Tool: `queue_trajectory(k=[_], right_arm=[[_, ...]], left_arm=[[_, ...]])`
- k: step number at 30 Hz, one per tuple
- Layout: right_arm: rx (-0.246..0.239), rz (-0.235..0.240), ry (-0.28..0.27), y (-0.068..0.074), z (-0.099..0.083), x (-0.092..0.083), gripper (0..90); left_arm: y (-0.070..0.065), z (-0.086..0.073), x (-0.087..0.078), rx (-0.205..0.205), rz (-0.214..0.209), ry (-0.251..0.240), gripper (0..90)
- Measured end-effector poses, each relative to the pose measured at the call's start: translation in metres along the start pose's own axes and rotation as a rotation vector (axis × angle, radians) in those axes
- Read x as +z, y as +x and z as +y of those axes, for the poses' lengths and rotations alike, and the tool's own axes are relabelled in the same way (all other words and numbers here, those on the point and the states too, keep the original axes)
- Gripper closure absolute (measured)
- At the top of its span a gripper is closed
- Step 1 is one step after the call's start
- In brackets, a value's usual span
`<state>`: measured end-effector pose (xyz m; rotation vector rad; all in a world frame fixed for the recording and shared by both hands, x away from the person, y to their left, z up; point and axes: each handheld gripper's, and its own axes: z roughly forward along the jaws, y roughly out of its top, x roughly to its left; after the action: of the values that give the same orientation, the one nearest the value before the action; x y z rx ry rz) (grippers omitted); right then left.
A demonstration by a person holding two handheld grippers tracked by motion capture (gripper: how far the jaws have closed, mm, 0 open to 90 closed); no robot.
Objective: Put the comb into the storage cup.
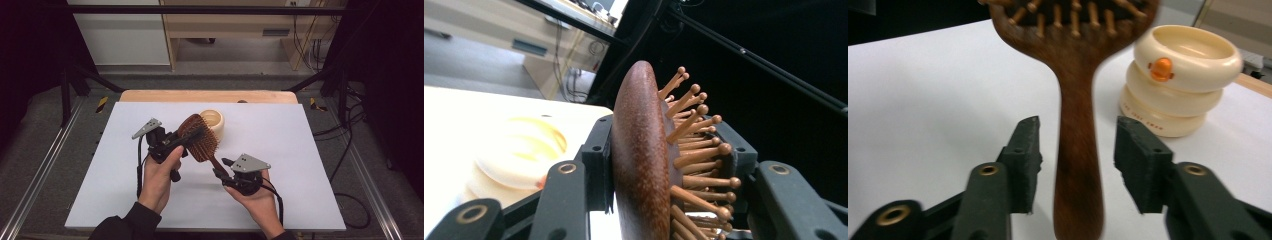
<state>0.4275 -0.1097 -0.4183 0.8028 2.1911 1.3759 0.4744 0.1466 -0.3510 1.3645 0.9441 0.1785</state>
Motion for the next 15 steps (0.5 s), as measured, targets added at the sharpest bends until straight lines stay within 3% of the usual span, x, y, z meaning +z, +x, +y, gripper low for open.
queue_trajectory(k=[5,9,11,15], right_arm=[[0.031,-0.024,-0.048,-0.009,-0.001,-0.007,37.0],[0.06,-0.078,0.006,-0.017,-0.006,-0.006,40.1],[0.094,-0.062,0.004,-0.021,-0.007,-0.006,33.1],[0.107,-0.124,0.007,-0.024,-0.009,-0.005,18.3]], left_arm=[[0.001,0.008,-0.007,0.033,0.041,-0.021,51.8],[0.003,0.014,-0.01,0.032,0.065,-0.036,51.8],[0.004,0.016,-0.011,0.028,0.071,-0.04,51.8],[0.004,0.021,-0.013,0.032,0.074,-0.042,51.7]])
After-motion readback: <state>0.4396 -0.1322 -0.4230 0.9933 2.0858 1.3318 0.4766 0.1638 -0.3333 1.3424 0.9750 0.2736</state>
